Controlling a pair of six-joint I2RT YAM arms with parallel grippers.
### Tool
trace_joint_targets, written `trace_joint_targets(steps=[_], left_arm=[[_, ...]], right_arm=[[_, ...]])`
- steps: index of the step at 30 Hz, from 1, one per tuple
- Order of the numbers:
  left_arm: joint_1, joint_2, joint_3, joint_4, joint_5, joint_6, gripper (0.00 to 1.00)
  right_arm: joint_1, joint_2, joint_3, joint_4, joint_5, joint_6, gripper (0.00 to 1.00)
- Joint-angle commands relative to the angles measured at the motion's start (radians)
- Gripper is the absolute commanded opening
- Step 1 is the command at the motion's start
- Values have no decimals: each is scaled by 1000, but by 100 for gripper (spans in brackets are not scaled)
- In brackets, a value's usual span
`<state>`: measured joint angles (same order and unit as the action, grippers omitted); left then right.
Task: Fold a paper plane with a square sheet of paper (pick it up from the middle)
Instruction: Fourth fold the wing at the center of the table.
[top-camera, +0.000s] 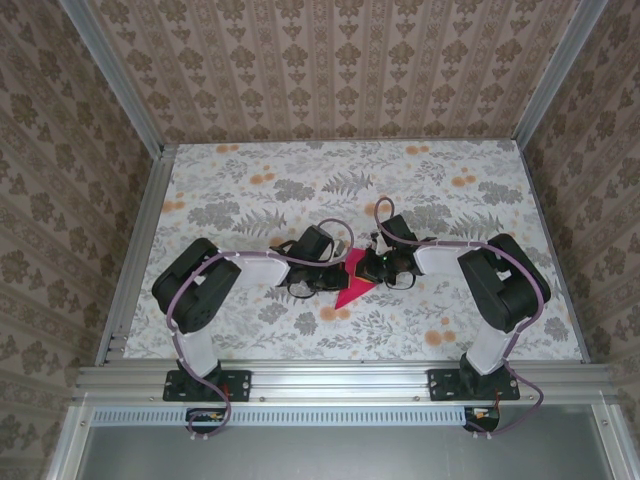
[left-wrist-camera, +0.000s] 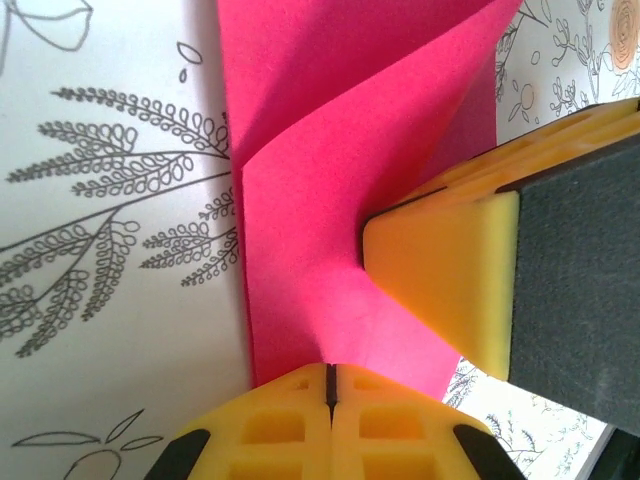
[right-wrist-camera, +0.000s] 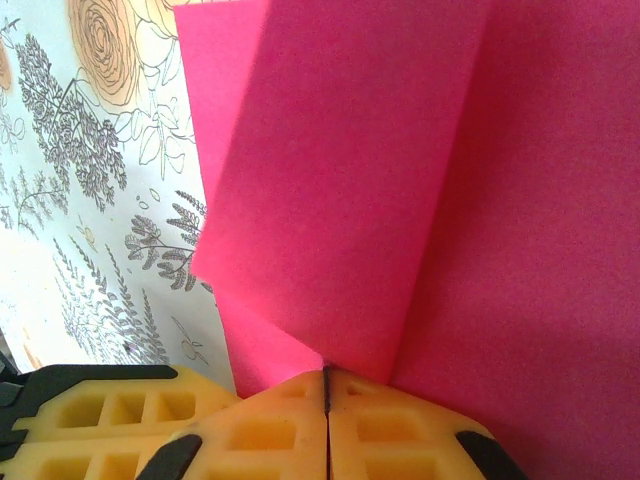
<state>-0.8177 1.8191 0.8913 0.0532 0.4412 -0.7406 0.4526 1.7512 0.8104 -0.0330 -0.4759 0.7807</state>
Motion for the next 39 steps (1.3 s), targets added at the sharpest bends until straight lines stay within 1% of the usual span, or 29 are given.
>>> trace_joint_targets(steps=[1, 7, 11, 14, 18, 21, 26, 30, 33, 39], left_arm=[[-3, 20, 13, -101, -34, 15, 2], [-5, 19, 9, -125, -45, 24, 2], [-5, -10, 24, -120, -39, 27, 4], [-4, -60, 43, -123, -46, 35, 9], [-4, -128, 45, -134, -101, 42, 16], [-3, -147, 29, -118, -111, 45, 18], [-4, -136, 11, -43, -53, 35, 18], [-11, -112, 28, -27, -6, 38, 17], [-24, -75, 61, -55, 11, 54, 15], [-29, -15, 86, -121, -10, 55, 10]], right_arm=[[-4, -13, 4, -70, 44, -21, 8], [-11, -9, 31, -77, 34, -34, 9], [-12, -18, 32, -86, 35, -36, 9], [-11, -13, 25, -89, 37, -38, 10], [-11, -6, 21, -88, 38, -36, 10], [-9, -7, 21, -87, 38, -35, 10], [-8, -7, 23, -87, 37, -36, 10], [-6, -6, 21, -86, 39, -34, 10], [-6, -5, 19, -85, 39, -33, 10], [-6, -10, 22, -85, 34, -31, 10]])
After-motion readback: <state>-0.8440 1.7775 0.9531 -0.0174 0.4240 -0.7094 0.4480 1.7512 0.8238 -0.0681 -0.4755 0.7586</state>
